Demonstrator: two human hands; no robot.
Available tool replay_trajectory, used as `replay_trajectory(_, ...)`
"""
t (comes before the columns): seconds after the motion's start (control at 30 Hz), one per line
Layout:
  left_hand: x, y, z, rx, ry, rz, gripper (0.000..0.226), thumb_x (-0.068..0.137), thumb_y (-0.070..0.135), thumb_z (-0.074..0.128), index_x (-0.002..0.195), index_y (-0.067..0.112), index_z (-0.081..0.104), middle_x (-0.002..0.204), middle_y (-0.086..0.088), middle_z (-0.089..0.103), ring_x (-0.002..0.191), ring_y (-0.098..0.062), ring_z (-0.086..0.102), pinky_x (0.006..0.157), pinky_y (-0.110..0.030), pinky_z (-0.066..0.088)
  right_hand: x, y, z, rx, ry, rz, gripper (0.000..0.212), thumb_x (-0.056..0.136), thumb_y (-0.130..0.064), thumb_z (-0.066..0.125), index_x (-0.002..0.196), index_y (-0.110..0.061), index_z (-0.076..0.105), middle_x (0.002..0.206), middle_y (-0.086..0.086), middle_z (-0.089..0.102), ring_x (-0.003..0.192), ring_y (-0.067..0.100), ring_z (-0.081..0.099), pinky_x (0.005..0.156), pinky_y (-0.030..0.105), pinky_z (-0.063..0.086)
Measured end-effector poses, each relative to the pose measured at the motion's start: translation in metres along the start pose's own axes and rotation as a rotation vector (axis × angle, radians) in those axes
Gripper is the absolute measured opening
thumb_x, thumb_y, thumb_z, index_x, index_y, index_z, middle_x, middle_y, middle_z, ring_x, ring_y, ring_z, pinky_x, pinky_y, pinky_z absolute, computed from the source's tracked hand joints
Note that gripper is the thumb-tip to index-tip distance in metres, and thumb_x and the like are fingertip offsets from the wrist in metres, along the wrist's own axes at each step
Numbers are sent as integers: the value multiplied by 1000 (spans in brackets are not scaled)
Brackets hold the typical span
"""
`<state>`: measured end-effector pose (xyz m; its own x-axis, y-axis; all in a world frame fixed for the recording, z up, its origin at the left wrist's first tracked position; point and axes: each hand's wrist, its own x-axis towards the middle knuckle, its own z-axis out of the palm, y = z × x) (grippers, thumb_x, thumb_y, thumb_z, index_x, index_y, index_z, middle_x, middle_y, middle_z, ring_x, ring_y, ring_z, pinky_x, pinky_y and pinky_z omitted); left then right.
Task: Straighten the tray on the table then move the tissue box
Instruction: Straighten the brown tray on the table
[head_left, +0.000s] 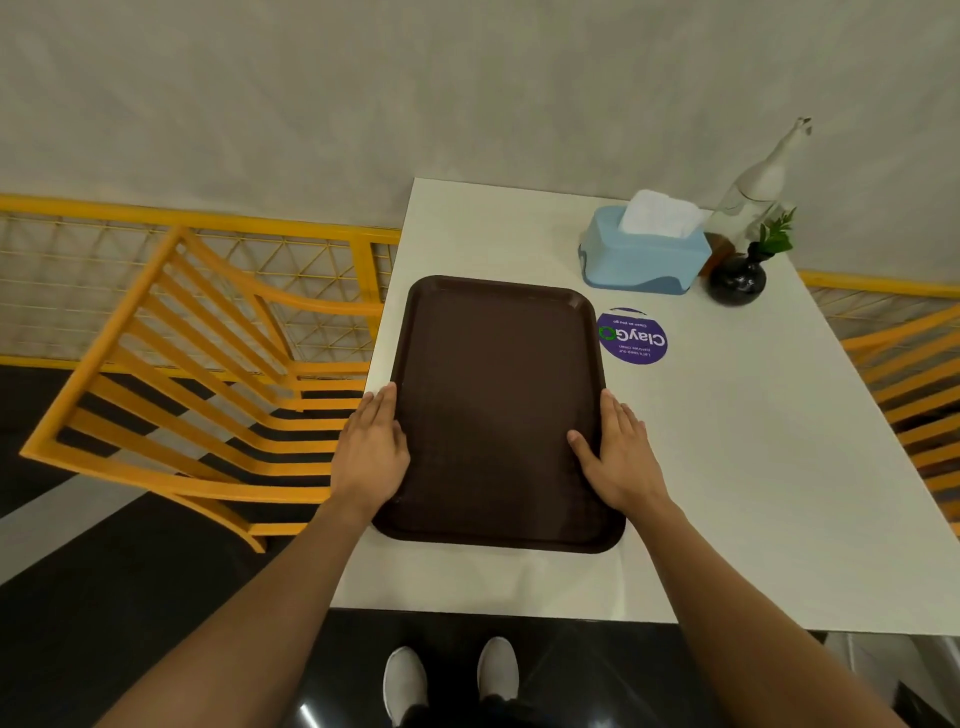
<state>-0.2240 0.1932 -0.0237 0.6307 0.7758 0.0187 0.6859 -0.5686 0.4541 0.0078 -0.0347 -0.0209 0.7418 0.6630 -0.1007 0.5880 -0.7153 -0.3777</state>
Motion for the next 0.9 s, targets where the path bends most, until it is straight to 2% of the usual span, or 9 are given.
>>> replay_trajectory(0.3,3,2,1,-20,3,-2,55,104,22,41,157,13,29,157,-10,40,148,-26,33,119,-43,32,6,2,2,19,16,20,77,101,-59,40,162,-19,12,167,4,24,152,29,24,122,49,26)
replay_trajectory(0.9,0,2,-3,-61,-39,-30,58,104,23,43,158,14,25,159,-10,37,147,-26,34,116,-42,37,5,5,4,8,11,-3,78,102,-60,37,162,-18,11,167,5,24,152,29,23,123,50,23)
